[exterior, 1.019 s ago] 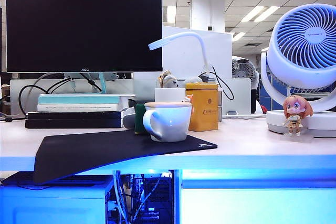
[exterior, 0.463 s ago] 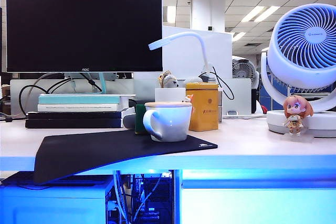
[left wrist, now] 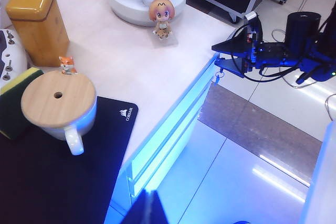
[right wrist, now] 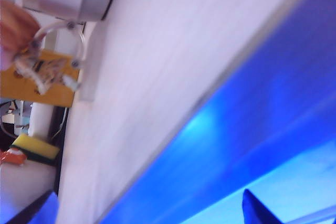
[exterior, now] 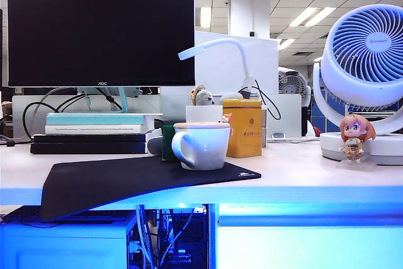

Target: Open the drawer, place the cleaning sponge inside, then close the drawer.

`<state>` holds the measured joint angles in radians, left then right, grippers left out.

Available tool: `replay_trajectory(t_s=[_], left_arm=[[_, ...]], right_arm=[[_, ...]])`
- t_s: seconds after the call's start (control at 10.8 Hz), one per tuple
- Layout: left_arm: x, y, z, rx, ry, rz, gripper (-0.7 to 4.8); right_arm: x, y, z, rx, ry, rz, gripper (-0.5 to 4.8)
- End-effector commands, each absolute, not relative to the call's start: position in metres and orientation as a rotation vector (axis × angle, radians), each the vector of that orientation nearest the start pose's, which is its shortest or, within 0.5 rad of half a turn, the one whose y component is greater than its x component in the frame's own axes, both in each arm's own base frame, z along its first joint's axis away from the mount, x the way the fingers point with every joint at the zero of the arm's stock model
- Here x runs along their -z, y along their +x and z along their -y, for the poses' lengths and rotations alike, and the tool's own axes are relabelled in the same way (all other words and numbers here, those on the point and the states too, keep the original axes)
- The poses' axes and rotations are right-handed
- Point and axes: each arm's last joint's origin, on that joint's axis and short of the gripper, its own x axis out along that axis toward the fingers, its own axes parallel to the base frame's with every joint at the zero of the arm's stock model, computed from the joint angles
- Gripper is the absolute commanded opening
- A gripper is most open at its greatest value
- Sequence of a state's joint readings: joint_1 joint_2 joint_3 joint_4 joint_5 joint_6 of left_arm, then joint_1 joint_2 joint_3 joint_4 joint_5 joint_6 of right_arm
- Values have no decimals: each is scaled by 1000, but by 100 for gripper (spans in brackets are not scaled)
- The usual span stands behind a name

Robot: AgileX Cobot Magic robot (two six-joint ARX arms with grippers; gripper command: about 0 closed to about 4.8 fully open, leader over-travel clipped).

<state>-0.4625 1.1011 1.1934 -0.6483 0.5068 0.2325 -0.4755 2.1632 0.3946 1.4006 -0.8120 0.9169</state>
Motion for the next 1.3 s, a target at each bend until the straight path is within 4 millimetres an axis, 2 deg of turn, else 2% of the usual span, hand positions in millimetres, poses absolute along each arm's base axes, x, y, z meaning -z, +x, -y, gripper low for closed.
replay_trajectory(t_s=[0.09, 0.46, 0.65, 0.74, 0.93, 1.3], left_arm=[[-375, 188, 110, 1012, 198, -448, -5], [-375, 188, 110, 1012, 198, -448, -5], [-375, 188, 110, 1012, 198, -447, -5], [-375, 188, 110, 1012, 198, -447, -5], [-375, 188, 110, 1012, 198, -448, -5], [-375, 188, 110, 1012, 198, -449, -5]], right_arm=[[-41, 245, 102, -210, 1108, -421, 479], [-43, 249, 103, -233, 1104, -414, 479], [-46, 258, 107, -250, 1111, -398, 479], [-52, 274, 104, -278, 1121, -383, 479], [-54, 281, 101, -297, 1112, -376, 479], [-58, 280, 100, -380, 1100, -403, 479]])
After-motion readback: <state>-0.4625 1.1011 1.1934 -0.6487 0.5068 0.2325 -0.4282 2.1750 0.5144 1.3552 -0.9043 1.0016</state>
